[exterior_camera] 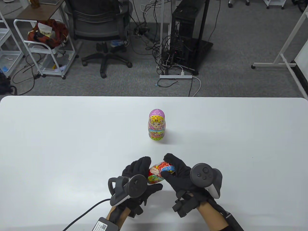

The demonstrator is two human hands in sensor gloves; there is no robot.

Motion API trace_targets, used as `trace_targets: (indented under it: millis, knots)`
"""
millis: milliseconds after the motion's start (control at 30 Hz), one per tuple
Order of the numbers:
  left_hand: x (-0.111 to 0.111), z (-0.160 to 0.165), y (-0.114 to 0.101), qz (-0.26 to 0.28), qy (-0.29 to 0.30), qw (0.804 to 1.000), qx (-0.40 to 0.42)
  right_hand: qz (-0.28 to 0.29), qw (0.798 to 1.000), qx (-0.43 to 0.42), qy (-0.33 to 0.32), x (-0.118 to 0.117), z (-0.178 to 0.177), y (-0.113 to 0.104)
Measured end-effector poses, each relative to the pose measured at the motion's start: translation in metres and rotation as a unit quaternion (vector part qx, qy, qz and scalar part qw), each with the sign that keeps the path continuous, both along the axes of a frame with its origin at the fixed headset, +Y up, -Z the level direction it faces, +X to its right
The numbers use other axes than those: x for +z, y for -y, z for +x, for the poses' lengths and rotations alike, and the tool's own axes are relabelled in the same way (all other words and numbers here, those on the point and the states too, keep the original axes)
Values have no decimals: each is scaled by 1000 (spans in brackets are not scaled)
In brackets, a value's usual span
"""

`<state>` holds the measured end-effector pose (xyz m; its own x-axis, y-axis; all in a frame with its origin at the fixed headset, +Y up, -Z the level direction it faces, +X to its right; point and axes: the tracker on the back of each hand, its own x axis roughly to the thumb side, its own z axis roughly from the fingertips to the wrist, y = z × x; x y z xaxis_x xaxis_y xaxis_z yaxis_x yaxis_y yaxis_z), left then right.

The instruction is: Nest individual Russian dolls into a nested set

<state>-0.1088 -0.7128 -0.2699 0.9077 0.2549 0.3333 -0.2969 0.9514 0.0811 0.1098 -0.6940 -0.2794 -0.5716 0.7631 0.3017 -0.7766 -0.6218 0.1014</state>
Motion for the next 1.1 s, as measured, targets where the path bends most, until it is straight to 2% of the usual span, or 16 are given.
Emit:
trace_targets:
  millis: [167,300,633,1100]
  knots:
    - [-1,-1,0,-11,9,1000,20,4,1000,3,-15,2,-4,0]
    - [0,-3,-3,12,9,999,47,2,1000,-1,-17,1,-3,-1]
    - [-1,-1,-2,-5,11,1000,24,13,1000,23,1,2,-3,-1]
    - [-2,-2,-2,13,1,1000,10,32,998,42,15,4,-6,-1]
